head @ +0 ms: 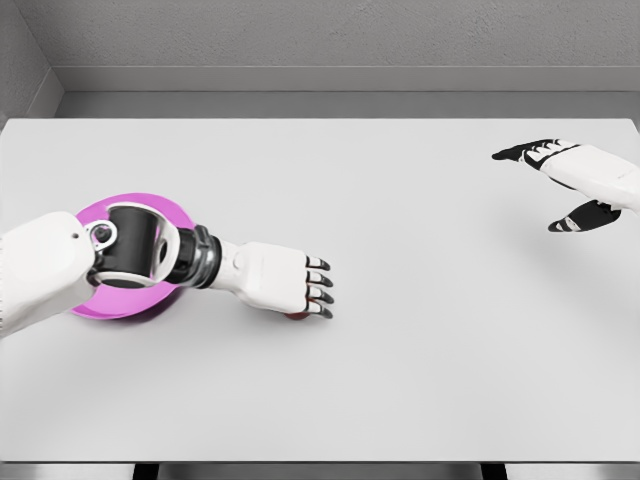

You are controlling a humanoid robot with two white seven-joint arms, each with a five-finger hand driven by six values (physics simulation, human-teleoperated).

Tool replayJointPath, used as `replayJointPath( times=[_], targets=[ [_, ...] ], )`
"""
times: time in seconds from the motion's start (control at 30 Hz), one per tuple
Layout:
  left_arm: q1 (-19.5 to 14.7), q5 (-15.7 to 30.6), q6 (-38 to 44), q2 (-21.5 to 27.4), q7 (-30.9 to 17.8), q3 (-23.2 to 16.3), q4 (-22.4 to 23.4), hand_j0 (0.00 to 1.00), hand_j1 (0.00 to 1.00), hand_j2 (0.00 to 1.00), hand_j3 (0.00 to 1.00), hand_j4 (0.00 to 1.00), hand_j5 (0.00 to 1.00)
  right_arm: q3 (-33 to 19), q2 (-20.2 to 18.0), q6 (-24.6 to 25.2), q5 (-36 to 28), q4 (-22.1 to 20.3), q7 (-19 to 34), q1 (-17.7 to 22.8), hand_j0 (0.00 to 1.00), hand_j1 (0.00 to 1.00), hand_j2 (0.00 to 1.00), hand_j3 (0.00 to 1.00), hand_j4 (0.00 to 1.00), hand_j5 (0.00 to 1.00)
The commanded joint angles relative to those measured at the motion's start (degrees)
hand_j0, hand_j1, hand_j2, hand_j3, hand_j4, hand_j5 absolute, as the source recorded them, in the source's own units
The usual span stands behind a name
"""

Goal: Put the apple on the plate with both arms

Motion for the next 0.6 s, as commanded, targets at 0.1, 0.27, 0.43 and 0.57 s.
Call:
replayJointPath(
  times=[0.1, 0.27, 0.43, 0.57],
  targets=[
    [0.26, -0.05, 0.11, -1.20, -0.02, -0.06, 0.11, 0.99, 0.99, 0.99, 0.99, 0.99, 0.99, -0.02, -0.07, 0.08, -0.25, -0.02, -0.03, 0.00, 1.00, 1.00, 1.00, 1.00, 1.00, 1.00],
    [0.26, -0.05, 0.11, -0.94, -0.02, -0.14, 0.11, 0.86, 0.86, 0.86, 0.86, 0.86, 0.86, -0.11, -0.07, 0.08, -0.25, -0.02, -0.03, 0.00, 1.00, 1.00, 1.00, 1.00, 1.00, 1.00],
    [0.35, -0.13, 0.11, -0.50, 0.06, -0.06, 0.20, 0.75, 0.75, 0.75, 0.75, 0.75, 0.75, -0.11, -0.07, 0.08, -0.25, -0.02, -0.03, 0.00, 1.00, 1.00, 1.00, 1.00, 1.00, 1.00],
    [0.53, -0.05, 0.11, -0.32, 0.15, 0.03, 0.20, 0.66, 0.66, 0.66, 0.66, 0.66, 0.66, -0.11, -0.07, 0.08, -0.16, -0.02, -0.03, 0.09, 1.00, 1.00, 1.00, 1.00, 1.00, 1.00]
  ],
)
